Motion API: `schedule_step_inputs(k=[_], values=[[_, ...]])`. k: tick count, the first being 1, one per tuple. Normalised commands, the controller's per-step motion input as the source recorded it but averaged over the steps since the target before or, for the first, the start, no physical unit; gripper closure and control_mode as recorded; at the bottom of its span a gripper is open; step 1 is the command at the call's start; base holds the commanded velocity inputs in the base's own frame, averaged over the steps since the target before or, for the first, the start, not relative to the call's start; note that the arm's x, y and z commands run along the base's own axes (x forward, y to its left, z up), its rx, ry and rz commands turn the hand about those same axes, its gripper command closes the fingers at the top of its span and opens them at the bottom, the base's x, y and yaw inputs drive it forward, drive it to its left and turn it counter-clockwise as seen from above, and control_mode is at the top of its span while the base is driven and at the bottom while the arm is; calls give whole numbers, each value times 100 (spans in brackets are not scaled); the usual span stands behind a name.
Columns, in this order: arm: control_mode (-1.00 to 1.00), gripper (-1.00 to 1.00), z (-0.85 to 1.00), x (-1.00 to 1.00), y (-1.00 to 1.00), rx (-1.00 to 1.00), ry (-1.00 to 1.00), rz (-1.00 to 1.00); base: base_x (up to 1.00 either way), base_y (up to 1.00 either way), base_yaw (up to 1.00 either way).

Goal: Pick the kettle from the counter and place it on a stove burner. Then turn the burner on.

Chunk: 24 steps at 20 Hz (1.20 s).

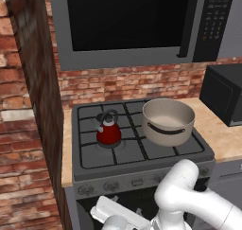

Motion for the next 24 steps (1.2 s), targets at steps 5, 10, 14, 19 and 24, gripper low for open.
schedule_step_inputs(k=[5, 10, 14, 19, 24], values=[[-100, -100, -39, 19, 17, 0, -4, 11, 0, 0, 0], [-100, -100, -14, 1, 28, 0, -3, 6, 0, 0, 0], [-100, -100, -1, 0, 43, -1, 0, 0, 0, 0, 0], [-100, -100, 0, 13, 26, 0, 0, 0, 0, 0, 0], [-100, -100, 0, 30, 1, 0, 0, 0, 0, 0, 0]])
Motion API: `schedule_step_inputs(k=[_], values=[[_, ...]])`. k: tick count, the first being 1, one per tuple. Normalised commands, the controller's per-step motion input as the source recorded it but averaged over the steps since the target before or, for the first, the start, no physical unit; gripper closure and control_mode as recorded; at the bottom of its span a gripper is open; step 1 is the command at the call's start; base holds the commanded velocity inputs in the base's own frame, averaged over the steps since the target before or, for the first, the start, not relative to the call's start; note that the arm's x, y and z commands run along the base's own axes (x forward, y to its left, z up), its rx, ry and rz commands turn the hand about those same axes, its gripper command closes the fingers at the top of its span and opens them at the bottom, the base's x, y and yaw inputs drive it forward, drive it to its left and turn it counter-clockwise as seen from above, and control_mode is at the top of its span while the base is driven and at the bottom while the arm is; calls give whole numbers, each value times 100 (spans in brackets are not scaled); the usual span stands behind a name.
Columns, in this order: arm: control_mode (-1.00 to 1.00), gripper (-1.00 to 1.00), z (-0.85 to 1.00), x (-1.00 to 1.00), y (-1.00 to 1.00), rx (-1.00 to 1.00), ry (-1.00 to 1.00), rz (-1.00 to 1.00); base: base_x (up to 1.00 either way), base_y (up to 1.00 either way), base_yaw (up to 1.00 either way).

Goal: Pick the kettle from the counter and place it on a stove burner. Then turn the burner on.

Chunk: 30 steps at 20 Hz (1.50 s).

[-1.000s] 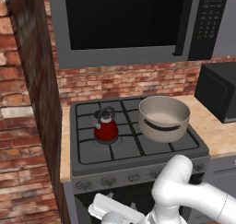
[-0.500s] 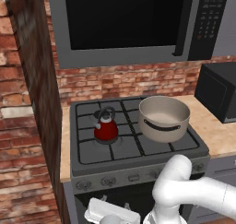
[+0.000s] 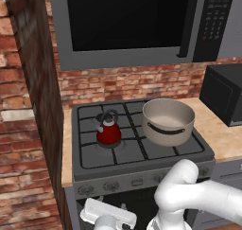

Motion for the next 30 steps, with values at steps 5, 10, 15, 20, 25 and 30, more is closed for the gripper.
schedule_step_inputs(k=[5, 10, 15, 20, 25, 30], values=[[-100, -100, -4, 33, 2, 0, 0, 0, 0, 0, 0], [-100, -100, -5, 18, 17, 0, 0, 0, 0, 0, 0], [-100, -100, -11, 4, 30, 0, 0, 0, 0, 0, 0], [-100, -100, -20, 2, 27, 0, -2, 0, 0, 0, 0], [-100, -100, -13, 14, 5, 0, -3, 0, 0, 0, 0], [-100, -100, -11, 22, 4, 0, -4, 0, 0, 0, 0]])
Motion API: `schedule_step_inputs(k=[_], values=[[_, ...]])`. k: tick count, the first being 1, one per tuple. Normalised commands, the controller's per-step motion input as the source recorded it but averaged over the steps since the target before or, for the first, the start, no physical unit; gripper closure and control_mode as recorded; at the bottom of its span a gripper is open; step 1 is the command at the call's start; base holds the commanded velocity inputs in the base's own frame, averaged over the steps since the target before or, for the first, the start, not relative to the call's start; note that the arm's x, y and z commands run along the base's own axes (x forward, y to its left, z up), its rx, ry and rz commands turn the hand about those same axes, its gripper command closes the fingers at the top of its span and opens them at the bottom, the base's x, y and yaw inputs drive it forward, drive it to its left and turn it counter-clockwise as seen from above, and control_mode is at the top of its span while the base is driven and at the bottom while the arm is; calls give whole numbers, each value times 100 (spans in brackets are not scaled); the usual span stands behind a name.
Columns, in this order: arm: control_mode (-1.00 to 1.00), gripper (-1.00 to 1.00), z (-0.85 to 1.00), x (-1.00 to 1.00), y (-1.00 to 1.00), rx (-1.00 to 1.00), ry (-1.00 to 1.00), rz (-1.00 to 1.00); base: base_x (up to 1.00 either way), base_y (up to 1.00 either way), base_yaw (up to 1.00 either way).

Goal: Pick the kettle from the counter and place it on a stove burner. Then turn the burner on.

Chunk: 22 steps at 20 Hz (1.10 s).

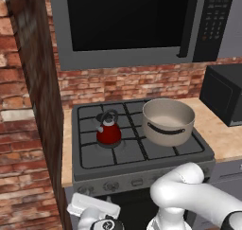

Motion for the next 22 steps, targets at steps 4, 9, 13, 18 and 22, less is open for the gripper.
schedule_step_inputs(k=[4, 9, 13, 18, 22], values=[[-100, -100, -12, 23, 7, 0, -4, 0, 0, 0, 0], [-100, -100, -20, 22, 10, 0, -3, 0, 0, 0, 0], [-100, -100, -17, 21, 6, 0, -4, 0, 0, 0, 0], [-100, -100, -21, 18, 9, 0, -4, 0, 0, 0, 0], [-100, -100, -22, 16, 12, 0, -4, 0, 0, 0, 0]])
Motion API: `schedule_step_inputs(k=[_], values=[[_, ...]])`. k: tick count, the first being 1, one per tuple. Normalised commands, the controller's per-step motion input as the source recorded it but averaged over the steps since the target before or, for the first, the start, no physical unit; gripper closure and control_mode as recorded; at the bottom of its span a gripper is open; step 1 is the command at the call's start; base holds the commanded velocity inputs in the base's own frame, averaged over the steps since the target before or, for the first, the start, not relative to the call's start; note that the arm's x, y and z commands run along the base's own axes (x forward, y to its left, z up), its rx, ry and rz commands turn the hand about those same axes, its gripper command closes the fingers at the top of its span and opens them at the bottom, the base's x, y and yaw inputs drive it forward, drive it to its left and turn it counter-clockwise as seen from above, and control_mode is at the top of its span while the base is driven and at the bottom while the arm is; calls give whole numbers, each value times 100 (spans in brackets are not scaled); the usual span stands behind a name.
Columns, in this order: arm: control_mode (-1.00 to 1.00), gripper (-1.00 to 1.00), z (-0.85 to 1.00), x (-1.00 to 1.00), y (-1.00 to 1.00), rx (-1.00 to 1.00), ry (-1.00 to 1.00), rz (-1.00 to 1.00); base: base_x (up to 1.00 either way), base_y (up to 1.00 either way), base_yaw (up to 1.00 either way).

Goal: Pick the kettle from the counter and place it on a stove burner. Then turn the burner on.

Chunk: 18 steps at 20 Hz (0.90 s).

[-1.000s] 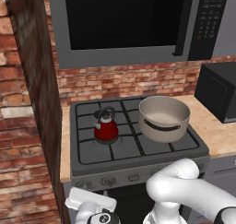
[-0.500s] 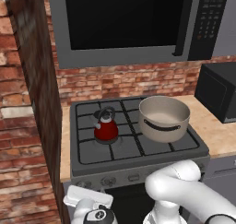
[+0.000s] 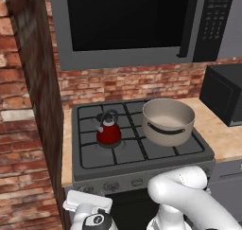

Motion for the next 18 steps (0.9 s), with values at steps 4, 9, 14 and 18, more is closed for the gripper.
schedule_step_inputs(k=[4, 9, 14, 18], values=[[-100, -100, -27, 14, 14, 0, -5, 0, 0, 0, 0], [-100, -100, -26, 17, 12, 0, -5, 0, 0, 0, 0], [-100, -100, -23, 20, 7, 0, -4, 0, 0, 0, 0], [-100, -100, -25, 22, 6, 0, -4, 0, 0, 0, 0]])
